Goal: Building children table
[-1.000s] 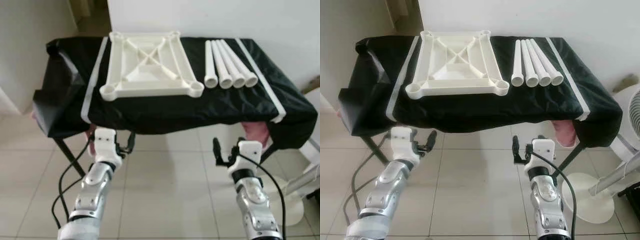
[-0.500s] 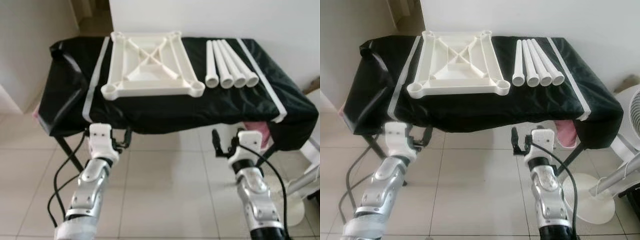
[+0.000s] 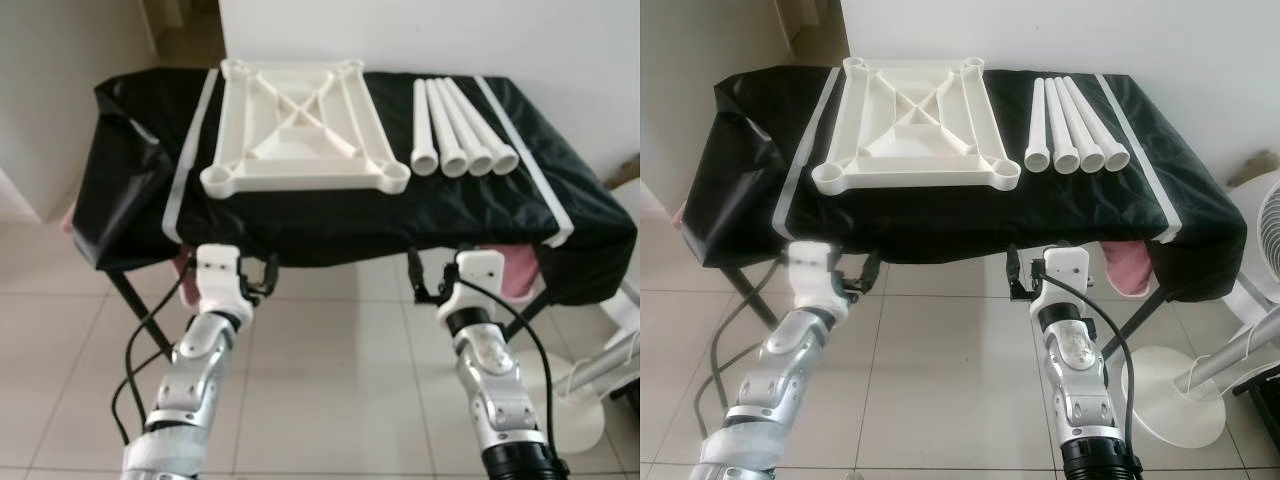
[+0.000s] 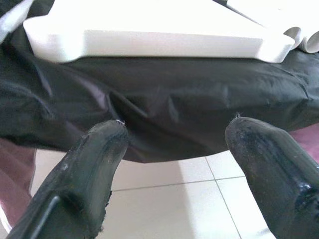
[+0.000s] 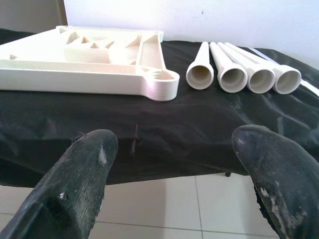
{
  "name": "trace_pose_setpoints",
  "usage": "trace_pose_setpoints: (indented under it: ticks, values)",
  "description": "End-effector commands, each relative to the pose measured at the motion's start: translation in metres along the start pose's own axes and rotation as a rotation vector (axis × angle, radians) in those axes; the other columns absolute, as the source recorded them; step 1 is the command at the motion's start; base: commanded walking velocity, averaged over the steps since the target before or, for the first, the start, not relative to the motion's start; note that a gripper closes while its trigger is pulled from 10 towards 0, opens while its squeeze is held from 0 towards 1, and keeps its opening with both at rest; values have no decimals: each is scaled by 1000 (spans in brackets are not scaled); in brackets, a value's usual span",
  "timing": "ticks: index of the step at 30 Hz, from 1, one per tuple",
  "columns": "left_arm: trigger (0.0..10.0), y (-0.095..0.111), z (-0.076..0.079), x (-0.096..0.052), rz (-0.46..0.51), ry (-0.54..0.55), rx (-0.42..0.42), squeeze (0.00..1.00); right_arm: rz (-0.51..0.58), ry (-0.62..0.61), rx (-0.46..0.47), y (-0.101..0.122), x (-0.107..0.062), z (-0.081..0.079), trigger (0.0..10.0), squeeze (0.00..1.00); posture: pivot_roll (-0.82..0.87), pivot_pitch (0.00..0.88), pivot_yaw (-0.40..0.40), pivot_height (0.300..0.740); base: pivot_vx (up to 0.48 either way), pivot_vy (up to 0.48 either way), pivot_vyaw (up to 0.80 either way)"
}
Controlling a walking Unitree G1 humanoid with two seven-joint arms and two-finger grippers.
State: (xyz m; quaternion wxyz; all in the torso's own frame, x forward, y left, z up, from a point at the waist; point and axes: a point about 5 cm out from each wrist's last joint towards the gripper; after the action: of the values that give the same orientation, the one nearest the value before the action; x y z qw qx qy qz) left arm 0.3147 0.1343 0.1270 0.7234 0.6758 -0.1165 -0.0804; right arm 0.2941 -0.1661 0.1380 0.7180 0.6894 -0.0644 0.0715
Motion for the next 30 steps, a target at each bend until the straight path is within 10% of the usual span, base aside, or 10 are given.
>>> trace_pose_setpoints:
  ticks: [1,30]
  values:
    - [10000,1,1,1,4,-48,13,0,6,6,0,0,1,2,10000,0,-45,65,-4,740,0,0,0]
    - [10000,13,-8,13,31,-36,9,0,43,2,-12,1,1,5,10000,0,-51,47,8,740,105,0,0]
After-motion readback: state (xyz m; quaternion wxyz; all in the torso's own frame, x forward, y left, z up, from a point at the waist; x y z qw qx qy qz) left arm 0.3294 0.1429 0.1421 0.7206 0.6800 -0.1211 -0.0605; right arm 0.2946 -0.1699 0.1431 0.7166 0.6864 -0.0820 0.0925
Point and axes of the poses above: a point about 5 cm out from each wrist's last joint towards the gripper, its own x axis pointing out of the wrist towards the gripper, its own y axis along the axis of the wrist's last joint, z = x × y, and after that the axes turned 1 degree about x, right-handed
